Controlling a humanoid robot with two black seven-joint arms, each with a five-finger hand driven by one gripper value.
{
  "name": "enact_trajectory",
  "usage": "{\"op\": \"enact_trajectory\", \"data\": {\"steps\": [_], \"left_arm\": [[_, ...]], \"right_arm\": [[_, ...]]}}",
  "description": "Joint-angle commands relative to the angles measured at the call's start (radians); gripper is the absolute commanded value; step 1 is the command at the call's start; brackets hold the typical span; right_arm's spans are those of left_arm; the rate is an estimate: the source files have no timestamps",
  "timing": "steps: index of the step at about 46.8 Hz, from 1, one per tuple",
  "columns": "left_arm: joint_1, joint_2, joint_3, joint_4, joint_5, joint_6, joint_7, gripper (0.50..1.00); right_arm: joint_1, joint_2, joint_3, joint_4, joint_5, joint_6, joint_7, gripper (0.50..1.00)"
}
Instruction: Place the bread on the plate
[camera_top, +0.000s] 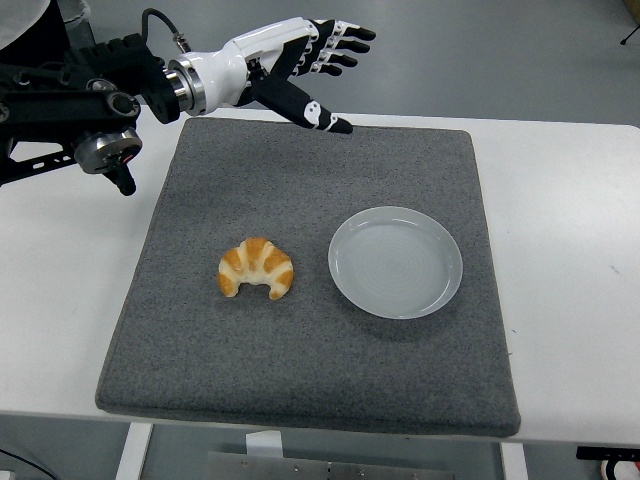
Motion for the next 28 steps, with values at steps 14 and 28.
{"op": "enact_trajectory", "data": {"steps": [14,28], "left_arm": [[-0.035,0.046,0.107,-0.055,0.235,-0.013,0.000,0.990],[-0.037,0.136,0.160,-0.152,0.351,-0.033,0.000,0.990]], "right_arm": [[0.000,0.000,0.000,0.000,0.000,0.000,0.000,0.932],[0.000,0.000,0.000,0.000,0.000,0.000,0.000,0.930]]}}
